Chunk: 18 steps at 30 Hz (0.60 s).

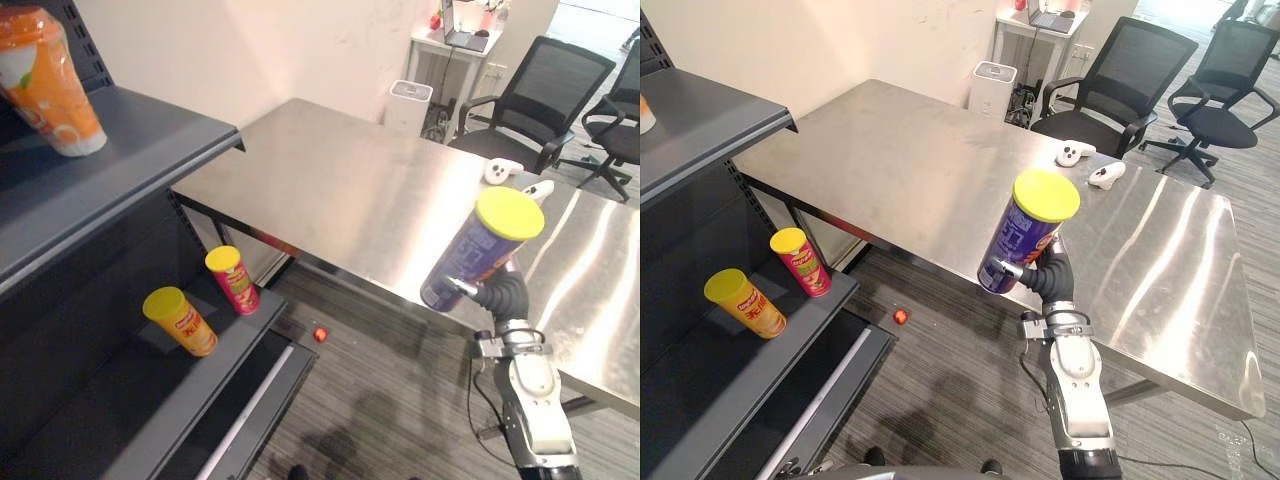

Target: Put the gum and the chips on the shelf.

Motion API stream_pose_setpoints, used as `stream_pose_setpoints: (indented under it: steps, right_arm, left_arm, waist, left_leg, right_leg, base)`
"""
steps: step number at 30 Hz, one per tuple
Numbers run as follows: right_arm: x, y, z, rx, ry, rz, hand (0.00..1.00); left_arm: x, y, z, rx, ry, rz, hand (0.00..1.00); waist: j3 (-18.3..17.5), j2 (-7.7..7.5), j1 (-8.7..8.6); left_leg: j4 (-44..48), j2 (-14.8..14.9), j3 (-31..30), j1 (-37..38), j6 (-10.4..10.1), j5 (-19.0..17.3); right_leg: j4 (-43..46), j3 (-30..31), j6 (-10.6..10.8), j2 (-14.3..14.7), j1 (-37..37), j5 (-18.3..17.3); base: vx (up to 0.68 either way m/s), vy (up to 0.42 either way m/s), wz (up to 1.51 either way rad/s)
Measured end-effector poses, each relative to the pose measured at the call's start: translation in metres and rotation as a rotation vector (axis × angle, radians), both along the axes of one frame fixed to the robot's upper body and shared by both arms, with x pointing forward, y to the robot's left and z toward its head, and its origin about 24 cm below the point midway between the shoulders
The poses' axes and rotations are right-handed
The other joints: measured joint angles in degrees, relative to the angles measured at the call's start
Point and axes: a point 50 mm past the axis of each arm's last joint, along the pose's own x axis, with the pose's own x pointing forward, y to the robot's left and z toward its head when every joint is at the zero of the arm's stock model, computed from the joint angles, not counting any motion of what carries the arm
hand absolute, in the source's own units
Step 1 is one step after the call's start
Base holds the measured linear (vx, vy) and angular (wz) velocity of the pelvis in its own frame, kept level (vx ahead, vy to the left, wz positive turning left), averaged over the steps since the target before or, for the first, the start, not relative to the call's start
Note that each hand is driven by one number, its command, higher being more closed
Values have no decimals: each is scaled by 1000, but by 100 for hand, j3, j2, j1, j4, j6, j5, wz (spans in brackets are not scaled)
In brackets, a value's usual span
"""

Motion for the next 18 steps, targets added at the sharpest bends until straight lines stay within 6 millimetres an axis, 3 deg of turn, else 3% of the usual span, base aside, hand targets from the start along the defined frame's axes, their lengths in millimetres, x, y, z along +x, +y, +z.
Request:
stream_pose_setpoints:
  steps: [11,15,18]
  right_arm:
    - [-11,-3,-17,6,75,-19,100]
    - [5,8,-11,23,46,20,100]
    - [19,12,5,36,-25,17,100]
  left_arm:
    - [-4,-5,-2,-7,20,-1,0]
    - [-1,-7,-2,-8,11,7,0]
    - [13,-12,-2,-10,-20,0,0]
  waist:
    - [5,204,-31]
    - [58,278,14]
    - [199,418,147]
  left_leg:
    - [329,65,-212,-112,-46,-70]
    - [568,123,-748,-611,-110,-37]
    - [499,202,-1165,-1025,-152,112]
  right_leg:
    - [83,-195,-25,10,146,-54]
    - [98,-686,-113,80,129,-111]
    - [263,-1360,-225,180,56,-262]
  base:
    - [-18,-8,8]
    - [-83,-54,67]
    - [-101,-88,116]
